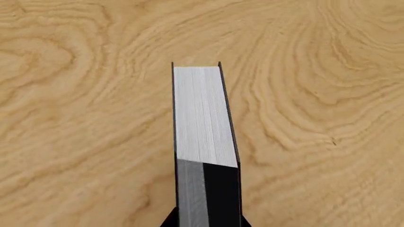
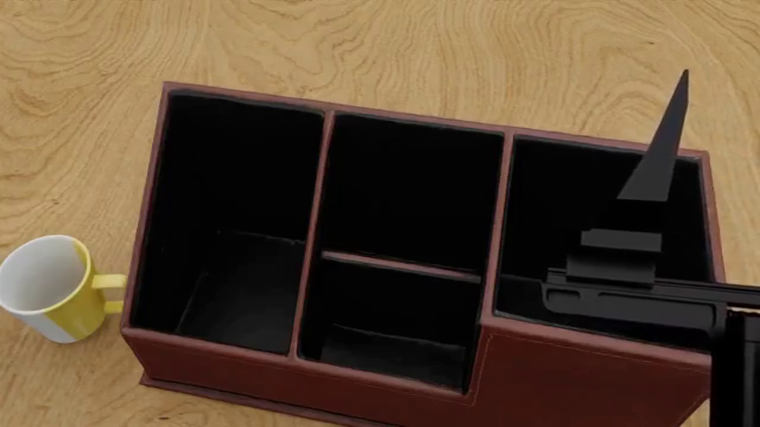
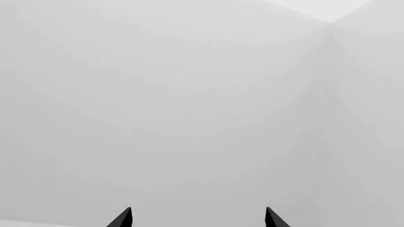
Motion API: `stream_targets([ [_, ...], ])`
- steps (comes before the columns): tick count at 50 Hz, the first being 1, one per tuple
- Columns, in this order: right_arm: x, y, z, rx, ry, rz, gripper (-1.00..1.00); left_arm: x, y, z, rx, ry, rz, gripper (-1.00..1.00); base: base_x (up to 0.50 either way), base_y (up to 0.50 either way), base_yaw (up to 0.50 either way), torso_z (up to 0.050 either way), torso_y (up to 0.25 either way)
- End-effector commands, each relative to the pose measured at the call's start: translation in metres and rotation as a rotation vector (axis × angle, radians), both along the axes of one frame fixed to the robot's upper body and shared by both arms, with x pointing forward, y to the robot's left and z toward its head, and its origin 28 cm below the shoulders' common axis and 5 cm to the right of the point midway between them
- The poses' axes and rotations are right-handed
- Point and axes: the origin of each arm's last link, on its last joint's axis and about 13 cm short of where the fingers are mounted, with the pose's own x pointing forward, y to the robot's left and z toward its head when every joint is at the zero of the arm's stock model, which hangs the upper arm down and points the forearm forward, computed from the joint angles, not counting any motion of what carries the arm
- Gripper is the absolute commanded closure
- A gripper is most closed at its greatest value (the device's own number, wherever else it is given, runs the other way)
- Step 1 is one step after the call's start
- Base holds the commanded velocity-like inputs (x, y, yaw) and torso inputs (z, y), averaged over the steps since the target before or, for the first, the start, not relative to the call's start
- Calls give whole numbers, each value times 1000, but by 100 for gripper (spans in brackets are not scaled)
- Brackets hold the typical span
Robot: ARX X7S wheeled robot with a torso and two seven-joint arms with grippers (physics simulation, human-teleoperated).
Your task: Pick up the book and place it in the back compartment of the caddy.
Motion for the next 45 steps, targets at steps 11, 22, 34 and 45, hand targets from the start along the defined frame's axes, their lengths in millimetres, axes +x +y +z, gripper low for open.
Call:
stream_targets([
  [11,-2,1,0,3,-3,5,-100,-16,3,40,93,-127,26,100,0,0,0,0,0],
  [22,-3,0,1,3,-7,5,-100,-26,6,55,149,-191,12,100,0,0,0,0,1],
  [34,-2,1,3,2,-11,10,-100,-37,10,70,304,-250,-33,100,0,0,0,0,1],
  [45,-3,1,3,0,-12,8,-100,-42,13,77,412,-263,-88,100,0,0,0,0,2],
])
